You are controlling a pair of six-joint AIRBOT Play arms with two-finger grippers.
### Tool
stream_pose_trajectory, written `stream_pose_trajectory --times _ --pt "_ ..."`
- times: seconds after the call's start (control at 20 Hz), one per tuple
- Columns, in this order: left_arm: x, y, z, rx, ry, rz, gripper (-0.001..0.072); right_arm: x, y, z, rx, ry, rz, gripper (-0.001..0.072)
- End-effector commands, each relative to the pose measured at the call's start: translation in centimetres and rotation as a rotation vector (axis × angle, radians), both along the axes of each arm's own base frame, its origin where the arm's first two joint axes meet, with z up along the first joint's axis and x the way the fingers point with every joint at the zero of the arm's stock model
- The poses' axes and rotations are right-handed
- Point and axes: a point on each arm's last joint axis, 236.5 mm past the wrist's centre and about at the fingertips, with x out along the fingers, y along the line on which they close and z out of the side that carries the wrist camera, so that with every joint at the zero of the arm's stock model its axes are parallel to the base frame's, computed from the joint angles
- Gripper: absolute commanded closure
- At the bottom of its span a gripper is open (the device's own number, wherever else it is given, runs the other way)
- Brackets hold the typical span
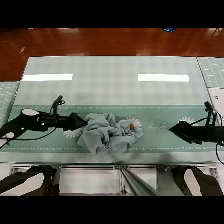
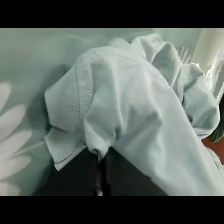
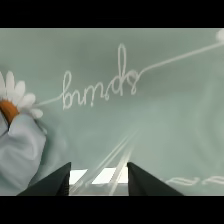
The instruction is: Fold the shirts.
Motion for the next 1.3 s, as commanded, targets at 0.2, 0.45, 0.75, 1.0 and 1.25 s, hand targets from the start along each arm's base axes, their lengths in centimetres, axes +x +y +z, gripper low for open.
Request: stream_pose_trajectory --times 0.2,0.45,0.75,1.0,1.25 --pt "2.7 -1.8 1.5 -0.007 -0.076 -0.04 0.0682 -1.7 8.9 -2.9 0.181 0.095 0.133 0.0308" --pt "2.0 -2.1 1.7 -0.023 -0.063 -0.062 0.0682 -2.6 13.5 -6.0 0.229 0.197 0.223 0.0308" --pt "2.5 -2.0 1.9 -0.021 -0.073 -0.054 0.0681 2.1 17.9 -6.5 0.25 0.098 0.237 0.0544" --pt "7.1 -1.6 10.4 -0.091 -0.255 -0.071 0.0682 6.6 19.6 0.3 0.197 -0.13 0.457 0.0689" --pt "15.9 5.6 33.2 -0.047 -0.774 0.215 0.0682 17.8 7.7 25.9 -0.133 -0.698 0.276 0.0689"
